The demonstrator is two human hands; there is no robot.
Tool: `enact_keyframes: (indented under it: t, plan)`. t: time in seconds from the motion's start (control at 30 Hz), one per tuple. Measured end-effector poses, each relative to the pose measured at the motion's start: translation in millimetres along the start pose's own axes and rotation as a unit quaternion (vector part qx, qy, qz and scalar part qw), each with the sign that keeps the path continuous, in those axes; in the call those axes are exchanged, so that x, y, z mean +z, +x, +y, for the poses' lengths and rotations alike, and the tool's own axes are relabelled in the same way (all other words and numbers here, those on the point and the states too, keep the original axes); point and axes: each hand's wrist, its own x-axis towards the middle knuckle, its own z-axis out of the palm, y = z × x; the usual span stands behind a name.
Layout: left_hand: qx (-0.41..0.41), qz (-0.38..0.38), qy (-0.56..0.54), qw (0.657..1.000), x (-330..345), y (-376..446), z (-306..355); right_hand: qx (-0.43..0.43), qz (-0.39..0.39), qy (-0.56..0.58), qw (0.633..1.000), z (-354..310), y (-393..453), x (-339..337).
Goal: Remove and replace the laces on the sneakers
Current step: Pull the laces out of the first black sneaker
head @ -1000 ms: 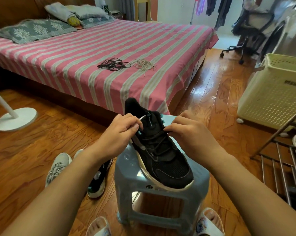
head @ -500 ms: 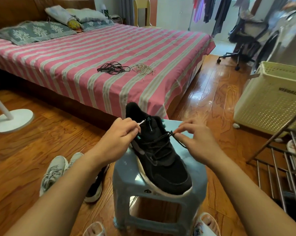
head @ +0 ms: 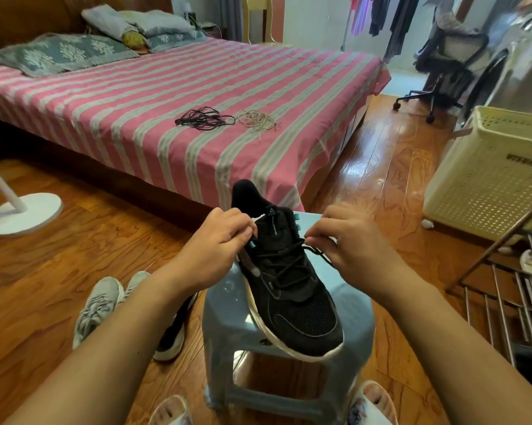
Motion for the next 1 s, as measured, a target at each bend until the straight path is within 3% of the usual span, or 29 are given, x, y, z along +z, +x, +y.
enact_keyframes:
  t: [0.07, 0.1, 0.17, 0.23, 0.3, 0.37, 0.47, 0.73, 0.77, 0.83, 0.9, 0.93, 0.97, 1.0]
  plan:
    - [-0.006, 0.001, 0.007, 1.000, -3.2, -0.1, -3.6, -0.016, 0.058, -0.004, 0.998, 1.4, -3.8, -5.1]
    - [-0.014, 0.003, 0.003, 1.000, -5.4, -0.3, -5.4, 0.036, 0.094, 0.019, 0.995, 6.9, -7.5, -5.8]
    - [-0.023, 0.001, -0.014, 1.000, -7.7, 0.8, -5.7, 0.233, 0.123, 0.120, 0.957, 30.4, -11.8, -8.2]
    - [-0.006, -0.004, 0.000, 1.000, -3.5, 1.7, -0.1, 0.374, 0.066, 0.138, 0.915, 45.8, -18.5, -6.2]
    - [0.009, 0.001, 0.028, 1.000, 1.5, 3.6, 5.0, 0.304, 0.053, 0.046, 0.950, 39.2, -18.3, -4.4]
    - [0.004, 0.008, 0.027, 1.000, 2.8, 4.5, 5.1, 0.154, 0.045, 0.040, 0.986, 16.7, -13.9, -2.5]
    - [-0.004, 0.007, 0.023, 1.000, 1.5, 4.1, 3.0, 0.005, -0.023, 0.002, 1.000, -5.0, -12.6, 11.0]
    - [-0.005, 0.003, 0.016, 1.000, -0.3, 2.4, 5.5, 0.005, 0.040, -0.027, 0.999, -7.3, -4.2, 19.8]
    - [-0.005, 0.002, 0.016, 1.000, -0.6, 1.9, 4.8, 0.038, 0.073, -0.027, 0.996, -3.2, -3.4, 17.5]
    - [-0.016, 0.005, 0.005, 1.000, -3.6, 0.6, 2.0, 0.206, 0.199, 0.020, 0.958, 25.4, -2.2, 2.4]
    - [-0.027, 0.012, -0.013, 0.999, -7.0, -1.3, 0.3, 0.434, 0.295, 0.120, 0.843, 64.2, -12.3, -14.2]
    - [-0.024, 0.011, -0.009, 1.000, -7.4, -1.9, 0.5, 0.526, 0.270, 0.143, 0.794, 77.3, -22.2, -15.4]
    - [-0.018, 0.008, 0.002, 1.000, -6.8, -2.3, 1.6, 0.571, 0.182, 0.097, 0.795, 81.3, -27.7, -11.4]
    - [-0.012, 0.006, 0.011, 1.000, -5.6, -2.2, 2.6, 0.552, 0.090, 0.030, 0.828, 79.5, -28.6, -4.3]
